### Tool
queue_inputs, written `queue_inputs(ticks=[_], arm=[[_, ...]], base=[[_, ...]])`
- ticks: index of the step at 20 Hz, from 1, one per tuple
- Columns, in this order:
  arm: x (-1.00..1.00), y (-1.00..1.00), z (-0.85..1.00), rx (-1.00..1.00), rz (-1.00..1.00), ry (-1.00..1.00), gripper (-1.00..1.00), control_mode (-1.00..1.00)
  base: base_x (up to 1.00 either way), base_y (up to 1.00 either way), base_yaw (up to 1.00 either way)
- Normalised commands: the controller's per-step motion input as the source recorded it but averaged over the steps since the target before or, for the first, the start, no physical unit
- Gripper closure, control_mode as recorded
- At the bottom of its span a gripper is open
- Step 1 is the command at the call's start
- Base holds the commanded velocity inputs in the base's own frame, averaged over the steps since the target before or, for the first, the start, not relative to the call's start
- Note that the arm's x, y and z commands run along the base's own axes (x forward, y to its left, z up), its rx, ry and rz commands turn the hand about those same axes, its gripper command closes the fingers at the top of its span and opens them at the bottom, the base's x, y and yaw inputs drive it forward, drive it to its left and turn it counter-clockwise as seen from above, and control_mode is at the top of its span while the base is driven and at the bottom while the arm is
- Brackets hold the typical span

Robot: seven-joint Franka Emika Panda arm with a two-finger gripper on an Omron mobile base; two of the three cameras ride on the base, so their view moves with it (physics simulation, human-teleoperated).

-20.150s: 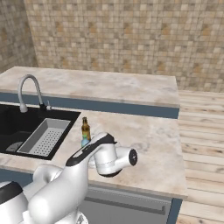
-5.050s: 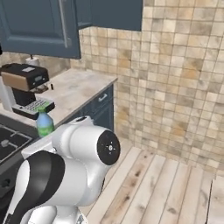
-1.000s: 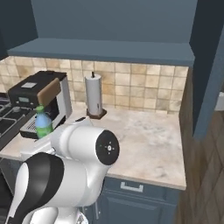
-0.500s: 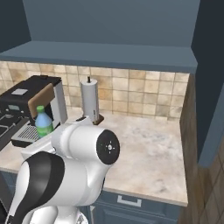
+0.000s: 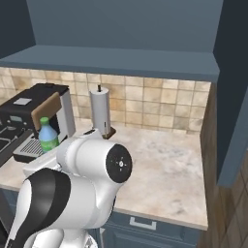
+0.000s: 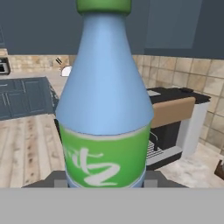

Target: Pick the bottled water, beer from the counter and place them in the open cabinet.

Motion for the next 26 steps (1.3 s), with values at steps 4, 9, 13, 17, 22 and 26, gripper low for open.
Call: queue_inputs(ticks=[4, 9, 13, 17, 22, 26], arm=[[0.0, 0.0, 0.0, 0.0, 0.0, 0.0, 1.0, 1.0], [0.0, 0.0, 0.0, 0.0, 0.0, 0.0, 1.0, 1.0], [0.0, 0.0, 0.0, 0.0, 0.0, 0.0, 1.0, -1.0], [0.04, 0.0, 0.03, -0.02, 0.0, 0.0, 1.0, -1.0], [0.15, 0.11, 0.11, -0.05, 0.0, 0.01, 1.0, -1.0], [0.0, 0.44, 0.76, 0.08, -0.04, -0.04, 1.0, -1.0]], base=[[0.23, -0.05, 0.07], [0.0, 0.0, 0.0], [0.0, 0.0, 0.0], [0.0, 0.0, 0.0], [0.0, 0.0, 0.0], [0.0, 0.0, 0.0]])
